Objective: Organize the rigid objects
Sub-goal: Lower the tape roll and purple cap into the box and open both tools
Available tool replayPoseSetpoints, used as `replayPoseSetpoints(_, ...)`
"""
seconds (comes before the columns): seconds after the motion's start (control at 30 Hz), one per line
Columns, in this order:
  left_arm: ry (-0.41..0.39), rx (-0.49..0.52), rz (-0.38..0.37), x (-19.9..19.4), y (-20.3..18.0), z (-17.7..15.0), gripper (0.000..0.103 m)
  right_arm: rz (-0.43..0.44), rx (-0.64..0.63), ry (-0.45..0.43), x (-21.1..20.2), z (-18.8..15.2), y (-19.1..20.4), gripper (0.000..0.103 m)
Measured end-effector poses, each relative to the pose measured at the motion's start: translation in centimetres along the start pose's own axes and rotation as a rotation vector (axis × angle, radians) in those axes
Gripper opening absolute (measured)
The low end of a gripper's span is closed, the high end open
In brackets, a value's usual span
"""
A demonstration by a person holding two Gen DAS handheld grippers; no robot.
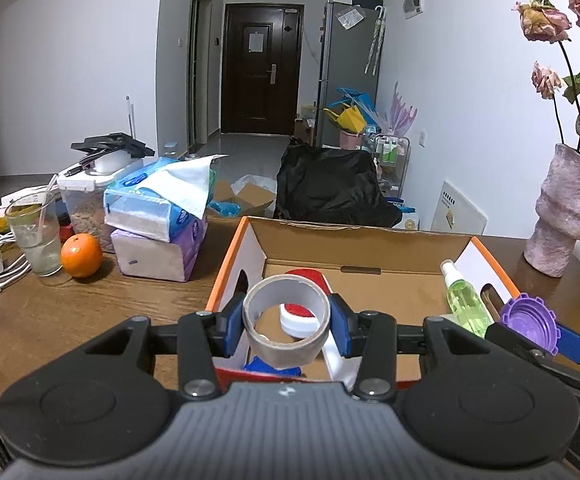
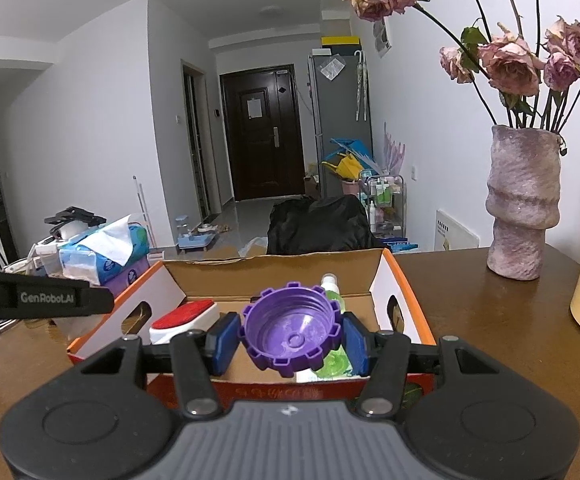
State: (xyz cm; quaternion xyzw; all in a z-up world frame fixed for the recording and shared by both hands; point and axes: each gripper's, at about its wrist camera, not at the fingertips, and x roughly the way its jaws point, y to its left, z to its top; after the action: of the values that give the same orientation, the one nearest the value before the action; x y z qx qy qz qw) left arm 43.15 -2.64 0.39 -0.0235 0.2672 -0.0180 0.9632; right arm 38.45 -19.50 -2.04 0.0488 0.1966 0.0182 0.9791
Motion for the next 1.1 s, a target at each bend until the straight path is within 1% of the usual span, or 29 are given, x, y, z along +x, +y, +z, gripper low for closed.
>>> replayPoseSetpoints(0.23,-0.004,0.005,0.006,1.4,-0.7,0.7,0.045,-0.005,-0.003,0.001,1.2,0.4,-0.1,0.054)
replayPoseSetpoints(0.5,-0.005,0.004,0.016,3.1,-1.2,1.4,0.045,-0.019,-0.002,0.007,3.6,1.1,-0.4,0.054)
replayPoseSetpoints(1.1,0.012,0.026,0.033,7.1,-2.2,2.6,0.045,-0.038,-0.014,0.019,7.5,1.9,-0.6,0.054)
